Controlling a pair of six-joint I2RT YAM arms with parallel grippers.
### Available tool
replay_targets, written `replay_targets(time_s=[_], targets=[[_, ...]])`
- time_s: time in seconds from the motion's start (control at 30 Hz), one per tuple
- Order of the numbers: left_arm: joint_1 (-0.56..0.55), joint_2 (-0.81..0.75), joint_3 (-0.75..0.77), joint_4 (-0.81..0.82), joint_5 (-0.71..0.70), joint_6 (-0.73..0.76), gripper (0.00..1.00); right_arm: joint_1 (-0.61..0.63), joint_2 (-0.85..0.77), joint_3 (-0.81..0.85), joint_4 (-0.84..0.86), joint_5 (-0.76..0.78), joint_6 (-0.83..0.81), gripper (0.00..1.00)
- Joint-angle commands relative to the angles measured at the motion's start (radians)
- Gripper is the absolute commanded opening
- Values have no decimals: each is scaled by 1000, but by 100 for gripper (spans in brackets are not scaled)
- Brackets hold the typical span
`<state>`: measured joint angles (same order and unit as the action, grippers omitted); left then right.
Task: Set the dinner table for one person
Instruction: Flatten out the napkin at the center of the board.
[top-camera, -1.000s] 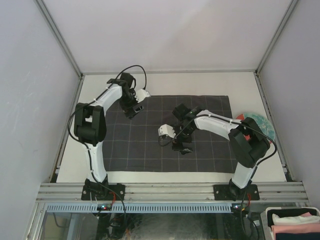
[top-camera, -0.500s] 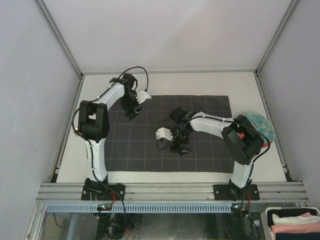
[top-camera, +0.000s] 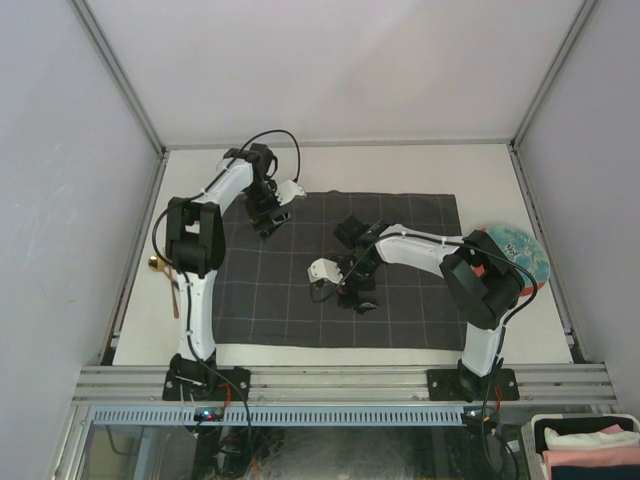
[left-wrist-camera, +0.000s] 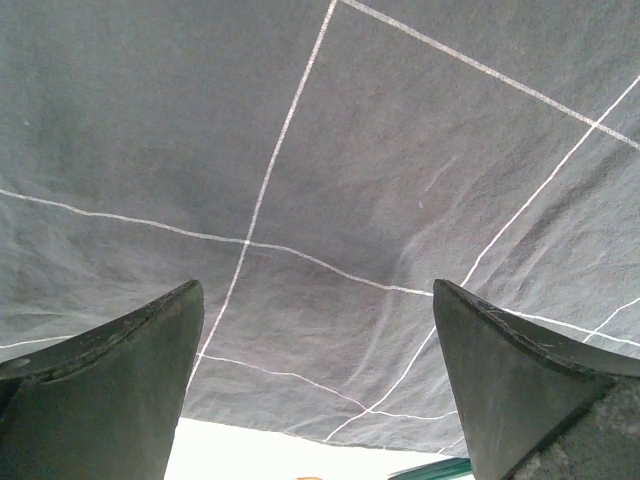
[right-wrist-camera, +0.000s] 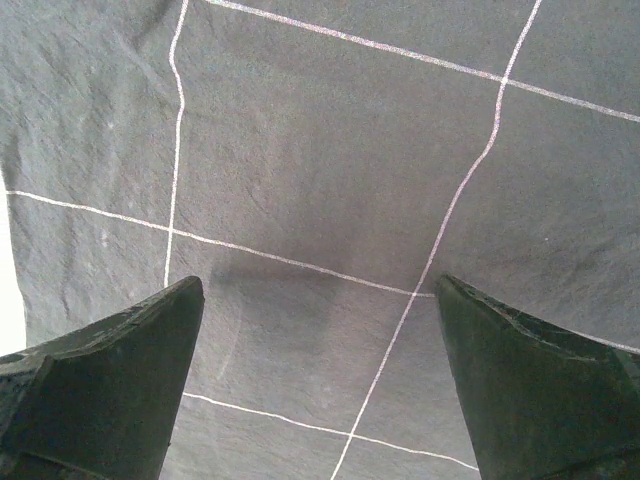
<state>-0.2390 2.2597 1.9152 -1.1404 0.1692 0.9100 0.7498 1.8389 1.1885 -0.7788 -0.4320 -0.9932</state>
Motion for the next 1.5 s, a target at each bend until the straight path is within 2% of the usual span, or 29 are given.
replay_targets(time_s=[0.0, 0.17, 0.27, 0.37, 0.43, 0.57, 1.07, 1.27, 1.47], targets=[[8, 15, 78, -36, 28, 17, 100, 16, 19, 30, -57, -44, -7, 100], [9, 49, 134, -42, 12, 7, 99, 13, 21, 31, -69, -47, -13, 100], [9, 96, 201, -81, 7, 2, 94, 5, 31, 31, -57, -26, -13, 100], [9, 125, 261, -117, 9, -10, 97, -19, 39, 38, -51, -34, -16, 100], [10, 132, 271, -120, 2, -11, 95, -33, 46, 39, -57, -36, -22, 100], [7, 146, 300, -143, -12, -23, 100, -63, 59, 81, -65, -38, -38, 100], [-19, 182, 347, -158, -97, -83, 100, -129, 71, 117, -126, -84, -84, 100], [-32, 106, 334, -168, -75, -70, 100, -121, 33, 145, -110, -88, -70, 100], [-24, -10, 319, -166, -102, 83, 100, -119, 6, 229, -172, -117, -55, 100]])
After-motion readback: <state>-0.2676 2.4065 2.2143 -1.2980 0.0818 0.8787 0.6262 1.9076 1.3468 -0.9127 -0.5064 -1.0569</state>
